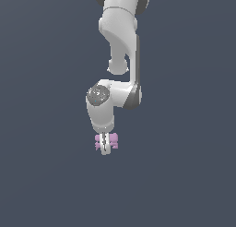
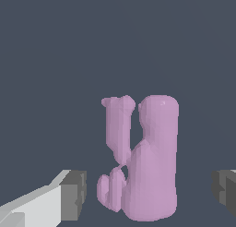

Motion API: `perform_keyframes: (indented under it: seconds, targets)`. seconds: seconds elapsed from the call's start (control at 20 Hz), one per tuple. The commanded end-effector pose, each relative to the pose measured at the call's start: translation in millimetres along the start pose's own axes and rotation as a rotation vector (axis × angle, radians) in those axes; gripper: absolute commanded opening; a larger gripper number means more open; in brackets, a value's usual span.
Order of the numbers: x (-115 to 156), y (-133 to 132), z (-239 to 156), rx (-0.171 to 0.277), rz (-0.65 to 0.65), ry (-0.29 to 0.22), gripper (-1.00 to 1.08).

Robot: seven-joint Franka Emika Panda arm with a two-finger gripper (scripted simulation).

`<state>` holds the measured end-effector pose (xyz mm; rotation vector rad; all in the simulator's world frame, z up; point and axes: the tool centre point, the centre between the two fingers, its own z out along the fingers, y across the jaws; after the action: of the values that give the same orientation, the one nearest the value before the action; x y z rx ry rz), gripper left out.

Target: Pick up the object and move it to a goal position.

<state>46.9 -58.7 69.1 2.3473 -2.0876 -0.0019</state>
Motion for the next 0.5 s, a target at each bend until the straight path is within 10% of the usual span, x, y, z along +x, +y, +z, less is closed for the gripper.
perform_keyframes:
  seconds: [0.0,0.45]
  targets:
    - [1,-1,1,0.001,0.019,0.001,1.0]
    - [0,0,11,0.001,0.022,0.001,1.0]
